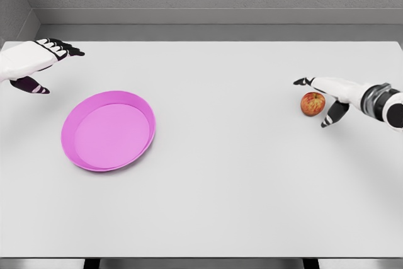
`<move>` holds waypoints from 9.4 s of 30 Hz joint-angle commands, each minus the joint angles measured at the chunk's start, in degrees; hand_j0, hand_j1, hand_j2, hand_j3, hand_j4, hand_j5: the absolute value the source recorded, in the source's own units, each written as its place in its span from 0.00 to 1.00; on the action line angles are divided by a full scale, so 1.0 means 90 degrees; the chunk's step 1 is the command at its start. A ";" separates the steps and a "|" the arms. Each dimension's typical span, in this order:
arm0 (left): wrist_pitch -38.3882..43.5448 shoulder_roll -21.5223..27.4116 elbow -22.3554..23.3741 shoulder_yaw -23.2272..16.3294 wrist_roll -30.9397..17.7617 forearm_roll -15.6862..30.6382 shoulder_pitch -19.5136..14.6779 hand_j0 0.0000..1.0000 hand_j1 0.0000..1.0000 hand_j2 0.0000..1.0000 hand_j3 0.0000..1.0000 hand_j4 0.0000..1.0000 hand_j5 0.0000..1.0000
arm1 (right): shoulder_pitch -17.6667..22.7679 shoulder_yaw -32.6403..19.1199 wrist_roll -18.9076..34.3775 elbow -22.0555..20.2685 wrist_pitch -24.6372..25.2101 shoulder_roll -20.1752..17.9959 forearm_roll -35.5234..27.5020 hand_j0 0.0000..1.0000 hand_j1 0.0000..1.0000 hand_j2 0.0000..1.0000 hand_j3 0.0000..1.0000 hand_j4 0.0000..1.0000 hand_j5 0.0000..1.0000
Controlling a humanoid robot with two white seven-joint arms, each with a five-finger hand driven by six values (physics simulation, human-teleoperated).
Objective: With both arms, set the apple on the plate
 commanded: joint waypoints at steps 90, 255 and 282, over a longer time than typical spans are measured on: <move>0.0005 0.0016 0.0013 0.0039 0.0006 0.0047 0.0000 1.00 1.00 1.00 1.00 1.00 1.00 | -0.0371 0.0370 0.0009 -0.1062 -0.2988 0.0875 0.0017 0.50 0.50 0.50 0.50 0.50 0.50; 0.0005 -0.2767 -0.0084 -0.2520 -0.1019 -0.0080 -0.2187 0.20 0.20 0.20 0.20 0.20 0.20 | 0.0762 -0.2345 -0.0010 -0.0515 -0.4072 -0.0766 0.0017 1.00 1.00 1.00 1.00 1.00 1.00; 0.0005 -0.0248 -0.2008 -0.2285 -0.1058 0.0300 -0.1270 1.00 1.00 1.00 1.00 1.00 1.00 | 0.0801 -0.2354 -0.0010 -0.0505 -0.4072 -0.0766 0.0017 1.00 1.00 1.00 1.00 1.00 1.00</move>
